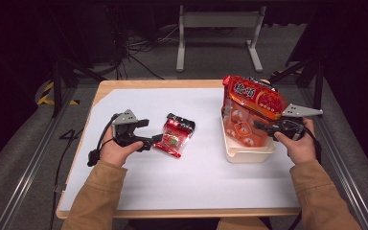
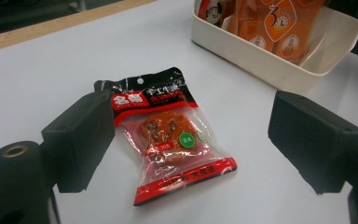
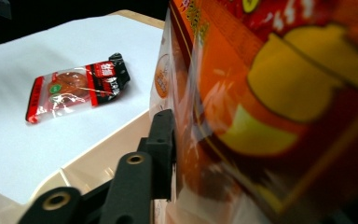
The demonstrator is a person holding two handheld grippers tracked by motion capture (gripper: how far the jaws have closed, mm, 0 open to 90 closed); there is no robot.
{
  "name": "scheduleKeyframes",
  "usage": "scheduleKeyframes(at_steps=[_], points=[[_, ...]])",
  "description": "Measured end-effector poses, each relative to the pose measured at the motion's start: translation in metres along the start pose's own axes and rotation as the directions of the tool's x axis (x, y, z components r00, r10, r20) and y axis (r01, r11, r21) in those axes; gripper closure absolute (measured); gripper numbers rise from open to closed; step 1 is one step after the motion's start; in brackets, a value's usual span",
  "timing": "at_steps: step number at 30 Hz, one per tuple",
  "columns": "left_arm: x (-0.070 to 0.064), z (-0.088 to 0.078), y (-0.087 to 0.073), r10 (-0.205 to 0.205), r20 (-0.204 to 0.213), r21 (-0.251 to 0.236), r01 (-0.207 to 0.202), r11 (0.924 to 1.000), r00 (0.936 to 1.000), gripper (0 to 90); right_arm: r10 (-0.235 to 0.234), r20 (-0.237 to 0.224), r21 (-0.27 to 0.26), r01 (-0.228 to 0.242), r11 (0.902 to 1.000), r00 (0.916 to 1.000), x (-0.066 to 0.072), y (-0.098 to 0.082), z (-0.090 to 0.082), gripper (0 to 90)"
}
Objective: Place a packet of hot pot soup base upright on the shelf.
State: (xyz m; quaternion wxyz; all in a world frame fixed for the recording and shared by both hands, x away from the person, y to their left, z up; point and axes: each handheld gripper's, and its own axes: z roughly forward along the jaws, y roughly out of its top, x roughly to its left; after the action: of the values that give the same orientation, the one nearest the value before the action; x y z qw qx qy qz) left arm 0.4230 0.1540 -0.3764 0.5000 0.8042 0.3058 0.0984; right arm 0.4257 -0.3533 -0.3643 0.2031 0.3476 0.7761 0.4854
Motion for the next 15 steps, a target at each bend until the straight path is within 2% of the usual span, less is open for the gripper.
scheduleKeyframes(at_steps=[2,4,6,7,12,15], points=[[0.000,0.000,0.000,-0.010,-0.002,0.006,0.010,0.9999,0.9999,16.0,0.009,0.024,-0.006,-0.009,0.9999,0.9997,0.002,0.002,-0.007,56.5],[0.000,0.000,0.000,-0.012,-0.003,0.002,0.012,0.9999,0.9999,15.9,0.012,0.031,-0.010,-0.012,0.9999,0.9995,0.002,0.003,-0.009,53.4],[0.000,0.000,0.000,-0.014,-0.006,-0.006,0.014,0.9999,0.9999,15.3,0.021,0.042,-0.015,-0.020,0.9997,0.9989,0.004,0.003,-0.012,41.2],[0.000,0.000,0.001,-0.008,-0.011,-0.009,0.008,0.9999,0.9999,14.8,0.022,0.051,-0.019,-0.021,0.9996,0.9985,0.005,0.002,-0.013,38.5],[0.000,-0.002,0.002,-0.020,-0.011,-0.006,0.020,0.9998,0.9997,14.7,0.008,0.079,-0.026,-0.006,0.9996,0.9968,0.010,0.002,-0.023,32.0],[0.000,-0.005,0.003,-0.015,-0.016,-0.027,0.015,0.9995,0.9998,15.5,0.011,0.101,-0.032,-0.008,0.9995,0.9948,0.012,0.002,-0.031,30.6]])
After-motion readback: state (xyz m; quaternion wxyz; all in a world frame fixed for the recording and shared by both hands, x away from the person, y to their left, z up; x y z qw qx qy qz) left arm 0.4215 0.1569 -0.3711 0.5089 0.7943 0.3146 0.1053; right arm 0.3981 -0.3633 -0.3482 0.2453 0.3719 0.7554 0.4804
